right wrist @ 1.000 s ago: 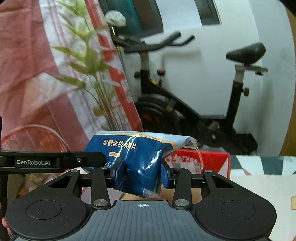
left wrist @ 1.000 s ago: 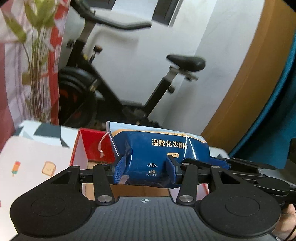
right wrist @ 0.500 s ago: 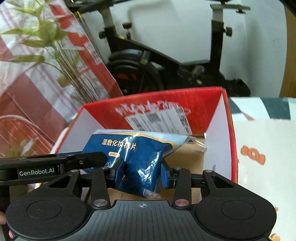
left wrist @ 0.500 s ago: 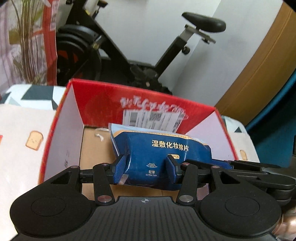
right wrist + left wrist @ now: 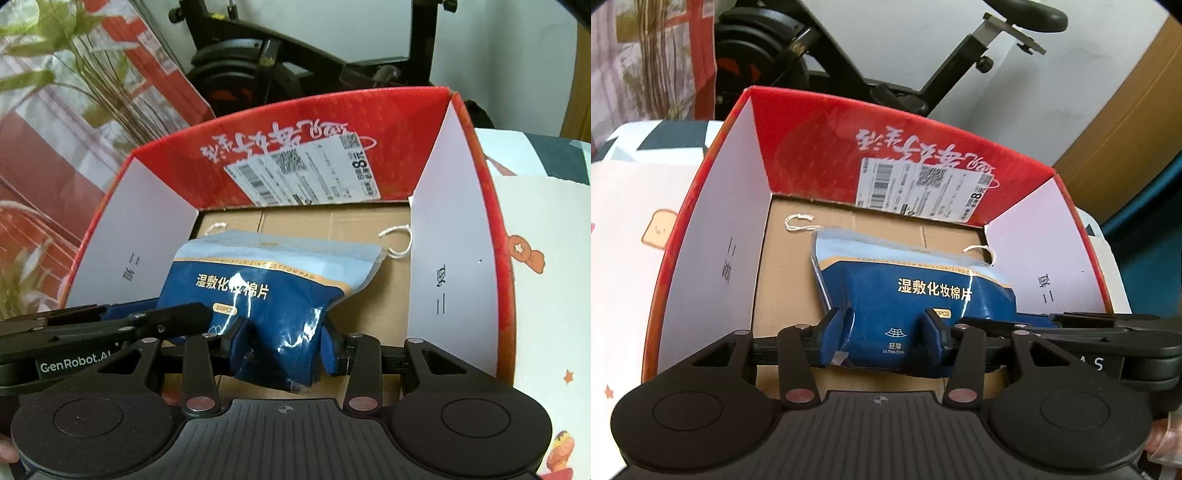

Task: Organize soft objects
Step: 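Lower the blue bag into the red box and open both grippers, then move both grippers to the clear bag holding a black item, then close both grippers on the edge of the clear package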

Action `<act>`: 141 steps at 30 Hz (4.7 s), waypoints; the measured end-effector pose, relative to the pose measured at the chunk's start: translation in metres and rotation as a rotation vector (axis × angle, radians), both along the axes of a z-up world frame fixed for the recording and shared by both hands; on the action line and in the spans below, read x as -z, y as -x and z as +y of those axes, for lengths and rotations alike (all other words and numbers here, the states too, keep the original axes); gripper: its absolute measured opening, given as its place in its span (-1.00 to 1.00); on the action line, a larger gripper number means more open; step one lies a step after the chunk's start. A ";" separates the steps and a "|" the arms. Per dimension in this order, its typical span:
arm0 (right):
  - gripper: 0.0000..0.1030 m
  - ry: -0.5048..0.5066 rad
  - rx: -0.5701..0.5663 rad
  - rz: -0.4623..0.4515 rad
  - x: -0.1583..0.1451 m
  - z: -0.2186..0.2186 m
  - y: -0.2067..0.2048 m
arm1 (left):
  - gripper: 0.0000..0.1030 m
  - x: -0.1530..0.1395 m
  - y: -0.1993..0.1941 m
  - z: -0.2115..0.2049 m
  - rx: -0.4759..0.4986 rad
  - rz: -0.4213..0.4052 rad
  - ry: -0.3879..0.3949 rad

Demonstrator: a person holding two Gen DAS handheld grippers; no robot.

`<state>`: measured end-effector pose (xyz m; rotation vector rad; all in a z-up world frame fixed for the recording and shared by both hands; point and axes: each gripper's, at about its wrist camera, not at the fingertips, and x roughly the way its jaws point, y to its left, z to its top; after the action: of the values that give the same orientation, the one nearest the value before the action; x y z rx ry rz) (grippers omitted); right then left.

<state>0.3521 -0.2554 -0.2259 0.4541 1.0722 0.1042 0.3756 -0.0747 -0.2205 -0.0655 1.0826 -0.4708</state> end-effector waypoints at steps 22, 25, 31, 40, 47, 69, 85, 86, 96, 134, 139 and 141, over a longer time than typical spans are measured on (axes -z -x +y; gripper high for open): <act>-0.24 0.095 0.010 0.227 0.023 0.012 -0.014 | -0.08 0.009 0.005 -0.011 0.032 -0.001 -0.117; -0.20 0.113 0.015 0.222 0.022 0.015 -0.015 | -0.08 0.002 0.007 -0.009 0.029 -0.030 -0.128; -0.11 0.160 0.037 0.084 -0.002 0.017 0.001 | -0.07 -0.023 0.017 -0.006 0.034 -0.138 -0.164; 0.07 0.172 0.053 -0.156 -0.052 0.021 0.056 | 0.02 -0.075 0.061 0.026 0.004 -0.316 -0.155; 0.19 0.175 0.063 -0.322 -0.068 0.026 0.115 | 0.06 -0.089 0.104 0.050 -0.009 -0.383 -0.116; 0.32 0.148 -0.022 -0.318 -0.027 0.051 0.200 | 0.06 -0.023 0.149 0.116 -0.155 -0.172 -0.059; 0.55 0.158 0.033 -0.234 -0.007 0.040 0.204 | 0.06 0.010 0.151 0.114 -0.199 -0.061 -0.013; 0.55 0.156 0.031 -0.229 -0.005 0.041 0.204 | 0.06 0.012 0.151 0.114 -0.204 -0.059 -0.015; 0.54 0.116 0.032 -0.174 0.024 0.039 0.198 | 0.06 0.019 0.148 0.115 -0.204 -0.045 -0.020; 0.16 0.140 -0.051 -0.172 0.022 0.046 0.191 | 0.18 0.029 0.106 0.094 -0.075 0.010 0.055; -0.06 0.149 -0.070 -0.180 0.017 0.046 0.192 | 0.16 0.018 0.108 0.095 -0.057 -0.016 0.052; -0.12 0.162 -0.084 -0.188 0.014 0.049 0.192 | 0.09 0.013 0.112 0.098 -0.062 -0.038 0.040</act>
<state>0.1602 -0.2066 -0.2395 0.2472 0.9064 0.1309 0.2637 0.0229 -0.2334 -0.1251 1.0313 -0.4364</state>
